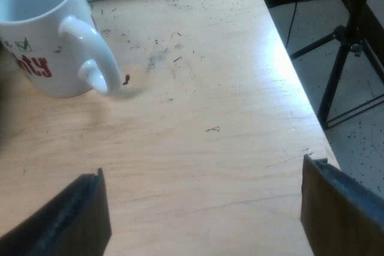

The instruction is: Put the handle in the coffee machine

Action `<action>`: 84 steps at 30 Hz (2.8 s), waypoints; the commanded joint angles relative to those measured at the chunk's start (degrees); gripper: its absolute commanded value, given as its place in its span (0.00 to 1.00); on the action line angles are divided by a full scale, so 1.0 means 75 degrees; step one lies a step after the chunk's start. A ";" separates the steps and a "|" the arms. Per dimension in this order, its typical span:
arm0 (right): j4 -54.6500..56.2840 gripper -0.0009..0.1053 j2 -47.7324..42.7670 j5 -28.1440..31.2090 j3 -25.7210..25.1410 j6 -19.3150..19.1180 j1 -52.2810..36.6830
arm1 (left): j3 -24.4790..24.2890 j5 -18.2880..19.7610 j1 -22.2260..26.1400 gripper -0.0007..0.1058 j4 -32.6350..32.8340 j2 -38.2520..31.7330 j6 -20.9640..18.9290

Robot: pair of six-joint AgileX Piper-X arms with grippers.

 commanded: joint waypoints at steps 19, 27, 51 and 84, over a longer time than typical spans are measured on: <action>0.0729 0.66 0.0479 -0.0009 -0.0935 -0.0188 0.1014 | -0.0586 -0.0123 0.0001 0.79 0.0589 -0.0116 -0.0408; 0.1894 0.66 0.1731 -0.0937 -0.2398 -0.0210 0.2422 | -0.1096 -0.0108 0.0001 0.79 0.0813 0.0927 -0.0408; 0.2887 0.66 0.4467 -0.3001 -0.4064 0.0210 0.4419 | -0.2447 0.1780 -0.2430 0.79 0.1358 0.2718 -0.0408; 0.1060 0.10 0.7923 -0.0030 -0.2973 0.4142 0.8627 | -0.0450 0.1787 -0.4528 0.79 -0.0053 0.3734 0.0335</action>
